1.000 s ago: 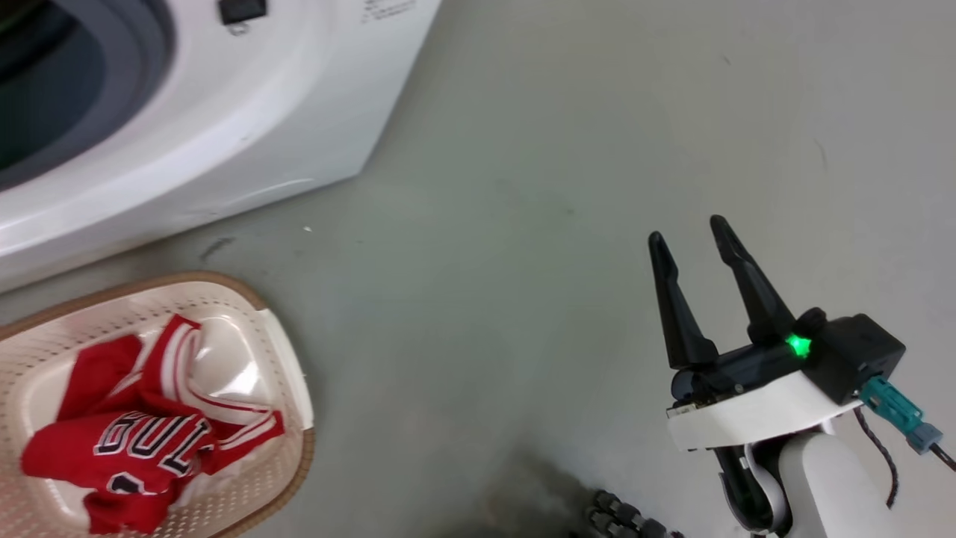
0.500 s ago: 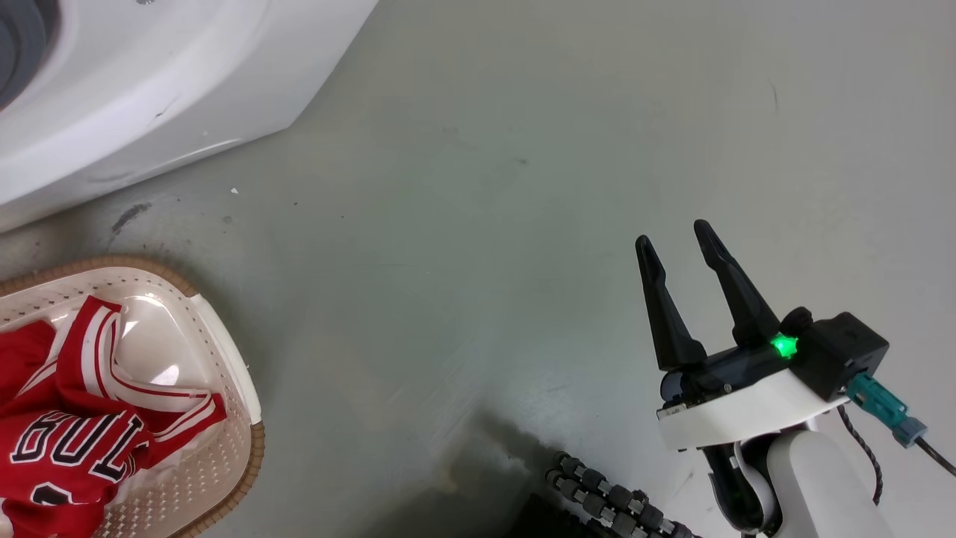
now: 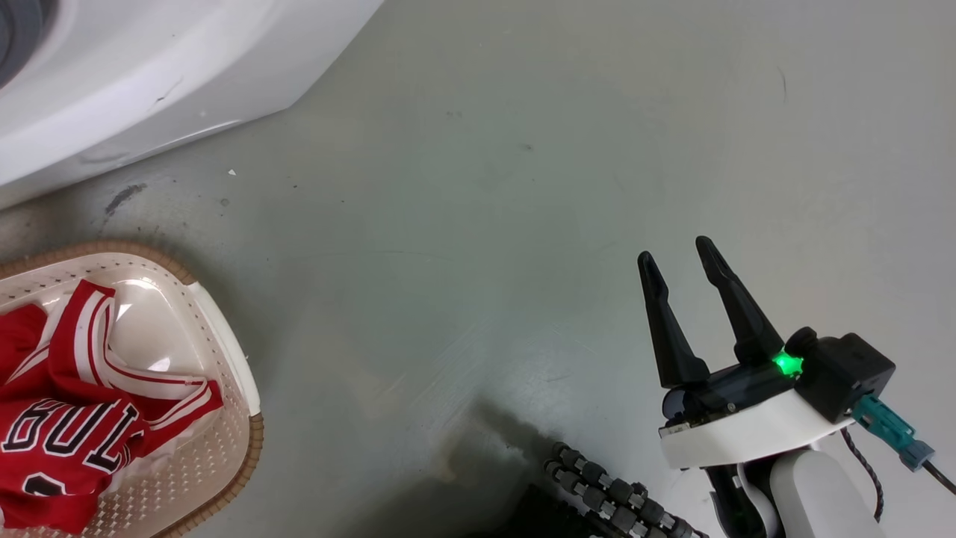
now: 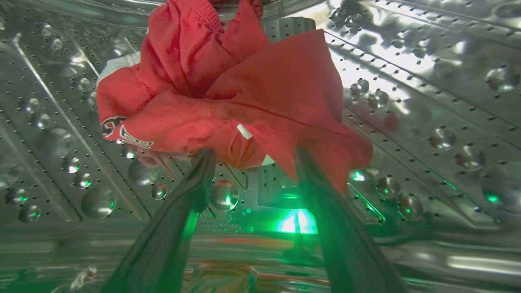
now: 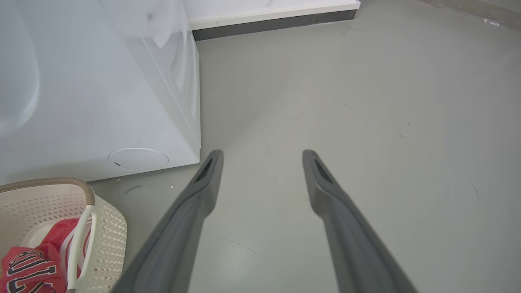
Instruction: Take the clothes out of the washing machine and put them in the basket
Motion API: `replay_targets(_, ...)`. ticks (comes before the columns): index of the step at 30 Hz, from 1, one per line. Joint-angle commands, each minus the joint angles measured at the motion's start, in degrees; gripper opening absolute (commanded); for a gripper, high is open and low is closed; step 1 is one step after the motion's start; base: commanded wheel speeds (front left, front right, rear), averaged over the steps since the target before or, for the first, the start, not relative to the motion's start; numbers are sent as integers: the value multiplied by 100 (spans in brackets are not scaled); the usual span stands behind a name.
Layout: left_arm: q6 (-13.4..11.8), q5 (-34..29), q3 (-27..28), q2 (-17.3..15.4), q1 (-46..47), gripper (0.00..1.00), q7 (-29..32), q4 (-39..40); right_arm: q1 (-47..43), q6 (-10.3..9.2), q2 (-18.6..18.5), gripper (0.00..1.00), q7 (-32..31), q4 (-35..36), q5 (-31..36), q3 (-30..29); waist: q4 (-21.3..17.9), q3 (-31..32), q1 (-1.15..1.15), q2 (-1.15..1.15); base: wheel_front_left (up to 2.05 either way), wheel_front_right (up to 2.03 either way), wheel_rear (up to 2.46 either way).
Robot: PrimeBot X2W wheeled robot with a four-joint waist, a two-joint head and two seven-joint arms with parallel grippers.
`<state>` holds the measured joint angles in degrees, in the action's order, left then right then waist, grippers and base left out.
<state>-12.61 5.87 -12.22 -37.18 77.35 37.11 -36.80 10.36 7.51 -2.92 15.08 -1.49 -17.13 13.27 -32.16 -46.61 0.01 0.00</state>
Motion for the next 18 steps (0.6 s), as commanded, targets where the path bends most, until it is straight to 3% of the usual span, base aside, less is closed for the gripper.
replay_targets(1, 42, 2, -80, 67, -59, 100, 46, -70, -50, -4, 6, 100, 9, 37, 6, -17, -1, -4, -1, 0, 0, 0, 0)
replay_targets(2, 51, 6, -97, 72, -55, 98, 60, -92, -78, -4, 6, 100, 9, 53, 4, -18, -1, -8, -1, 0, 0, 0, 0)
replay_targets(4, 53, -17, -137, 63, -31, 0, -18, -104, -98, -4, 6, 100, 9, 73, -4, -14, -7, -16, -1, 0, 0, 0, 0)
replay_targets(12, -75, 12, -54, -43, 172, 0, -867, -305, -44, -4, 6, 100, 9, 136, -33, -22, -47, 54, -1, 0, 0, 0, 0)
replay_targets(18, -12, 220, 115, -90, 48, 0, -1766, -437, 67, -4, 6, 100, 9, 111, -82, -21, -59, 162, -1, 0, 0, 0, 0)
